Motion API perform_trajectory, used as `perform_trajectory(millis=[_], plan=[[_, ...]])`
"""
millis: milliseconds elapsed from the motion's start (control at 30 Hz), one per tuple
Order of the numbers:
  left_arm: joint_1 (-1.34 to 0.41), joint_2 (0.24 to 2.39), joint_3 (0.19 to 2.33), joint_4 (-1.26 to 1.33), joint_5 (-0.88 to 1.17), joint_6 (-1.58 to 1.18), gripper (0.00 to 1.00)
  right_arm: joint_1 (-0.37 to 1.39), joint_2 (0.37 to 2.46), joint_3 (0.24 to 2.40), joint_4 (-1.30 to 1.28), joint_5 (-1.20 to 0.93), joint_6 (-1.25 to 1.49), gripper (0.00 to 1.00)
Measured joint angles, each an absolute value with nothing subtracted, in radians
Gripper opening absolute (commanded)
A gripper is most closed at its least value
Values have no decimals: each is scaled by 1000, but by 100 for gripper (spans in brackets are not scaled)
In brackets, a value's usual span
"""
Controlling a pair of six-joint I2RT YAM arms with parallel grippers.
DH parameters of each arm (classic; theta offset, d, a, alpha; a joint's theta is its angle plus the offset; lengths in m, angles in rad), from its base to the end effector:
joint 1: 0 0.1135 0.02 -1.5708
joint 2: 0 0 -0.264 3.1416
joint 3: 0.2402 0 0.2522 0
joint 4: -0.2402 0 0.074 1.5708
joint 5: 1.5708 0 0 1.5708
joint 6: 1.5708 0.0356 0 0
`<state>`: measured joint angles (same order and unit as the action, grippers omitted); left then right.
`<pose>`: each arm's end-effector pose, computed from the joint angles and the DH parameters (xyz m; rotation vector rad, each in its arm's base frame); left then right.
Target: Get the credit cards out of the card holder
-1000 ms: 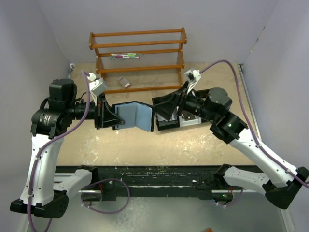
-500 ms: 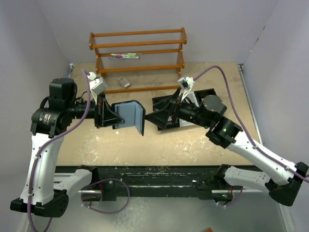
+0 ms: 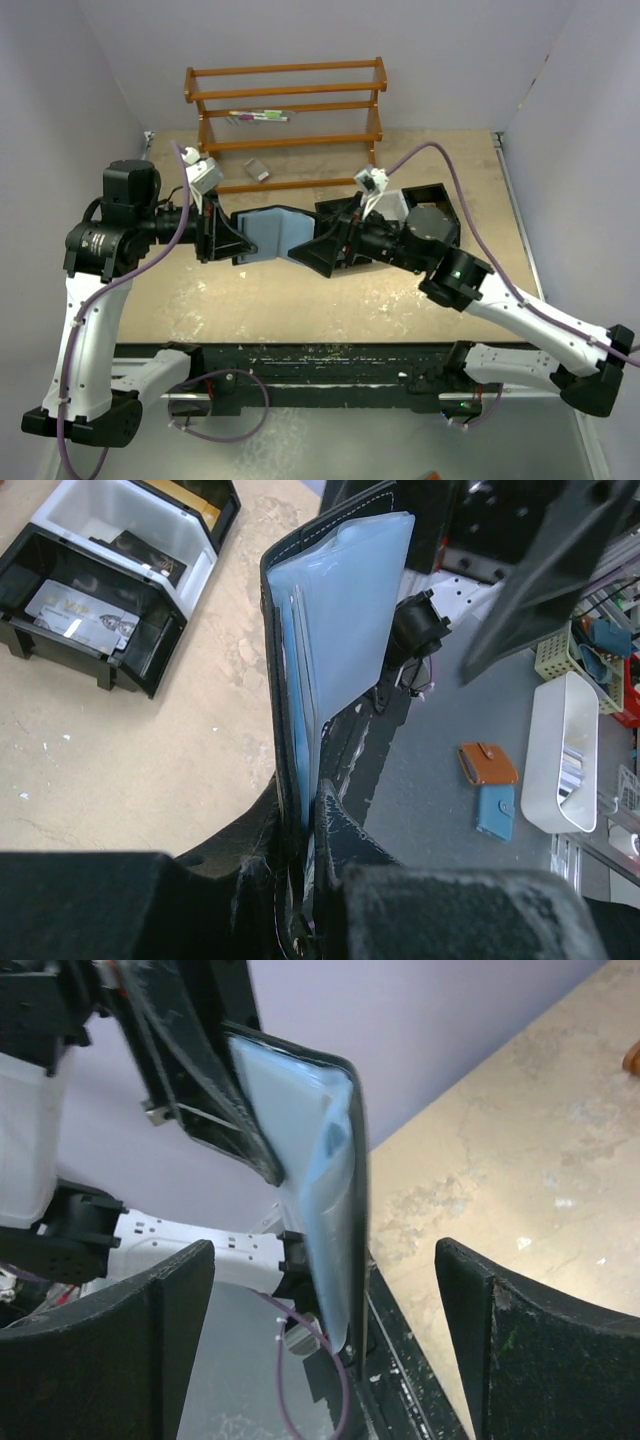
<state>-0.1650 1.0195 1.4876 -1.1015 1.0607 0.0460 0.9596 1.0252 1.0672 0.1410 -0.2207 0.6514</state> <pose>0.1398 -0.0548 0.4484 0.7939 1.9089 -1.2198 0.1268 0.1946 0.4292 -0.4424 1.5017 1.4644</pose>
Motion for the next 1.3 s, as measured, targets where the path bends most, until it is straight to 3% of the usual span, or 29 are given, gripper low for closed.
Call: perform_trajectory(millis=[167, 300, 400, 500, 667, 767, 967, 1300], plan=[[-165, 1019, 1495, -1112, 1086, 46, 0, 1001, 1106, 1067, 142, -178, 650, 59], [-165, 1019, 1495, -1118, 1139, 46, 2, 1021, 1145, 1067, 168, -166, 657, 46], [-164, 1019, 1495, -1118, 1172, 48, 13, 1028, 1151, 1067, 203, -172, 665, 37], [-164, 1019, 1495, -1116, 1194, 49, 34, 1035, 1151, 1067, 236, -187, 670, 18], [-165, 1016, 1495, -1118, 1246, 52, 44, 1035, 1143, 1055, 283, -210, 680, 6], [-165, 1013, 1495, -1127, 1282, 65, 44, 1035, 1111, 1016, 305, -227, 687, 0], [-165, 1008, 1504, -1156, 1365, 85, 42, 1035, 1051, 950, 329, -264, 695, 0], [-165, 1007, 1520, -1164, 1416, 89, 23, 1034, 1040, 936, 381, -349, 713, 0]])
